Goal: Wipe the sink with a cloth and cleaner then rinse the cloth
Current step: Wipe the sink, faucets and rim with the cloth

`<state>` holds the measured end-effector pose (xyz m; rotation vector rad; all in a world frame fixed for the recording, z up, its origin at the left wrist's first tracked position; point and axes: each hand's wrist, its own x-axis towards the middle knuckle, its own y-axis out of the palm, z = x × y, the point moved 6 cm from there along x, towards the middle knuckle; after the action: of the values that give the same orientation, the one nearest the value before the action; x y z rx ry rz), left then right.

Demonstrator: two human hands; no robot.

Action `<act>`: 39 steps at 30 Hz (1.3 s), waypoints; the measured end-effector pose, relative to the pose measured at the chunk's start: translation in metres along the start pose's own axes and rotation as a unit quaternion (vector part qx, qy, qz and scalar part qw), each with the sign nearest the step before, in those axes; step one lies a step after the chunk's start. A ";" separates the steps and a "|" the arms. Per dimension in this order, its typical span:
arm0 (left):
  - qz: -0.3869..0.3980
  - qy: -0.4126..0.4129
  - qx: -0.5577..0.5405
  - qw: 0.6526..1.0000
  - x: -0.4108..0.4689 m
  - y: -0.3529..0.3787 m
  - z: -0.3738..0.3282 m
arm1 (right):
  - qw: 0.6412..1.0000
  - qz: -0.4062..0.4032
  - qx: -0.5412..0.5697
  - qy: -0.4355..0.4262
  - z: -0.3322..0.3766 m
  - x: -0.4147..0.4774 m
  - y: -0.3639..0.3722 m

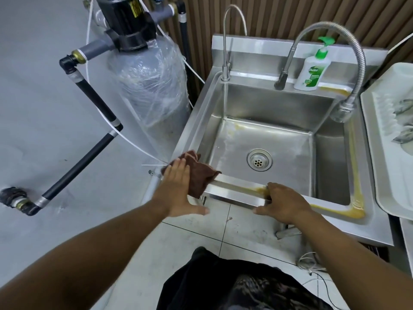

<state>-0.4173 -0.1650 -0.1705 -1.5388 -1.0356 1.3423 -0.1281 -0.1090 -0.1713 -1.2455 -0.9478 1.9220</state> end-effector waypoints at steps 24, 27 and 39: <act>-0.006 0.236 0.071 0.969 0.022 0.012 -0.122 | 0.994 -0.007 0.112 0.017 -0.011 -0.007 -0.001; -0.002 0.234 0.086 0.968 0.020 0.011 -0.099 | 0.994 -0.011 0.105 0.018 -0.011 -0.007 -0.002; 0.042 0.106 0.056 0.992 0.008 0.002 -0.053 | 0.997 -0.003 0.066 0.028 -0.009 -0.010 -0.001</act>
<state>-0.3635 -0.1619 -0.1696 -1.6148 -0.7586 1.2394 -0.1162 -0.1143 -0.1685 -1.2131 -0.7821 1.9019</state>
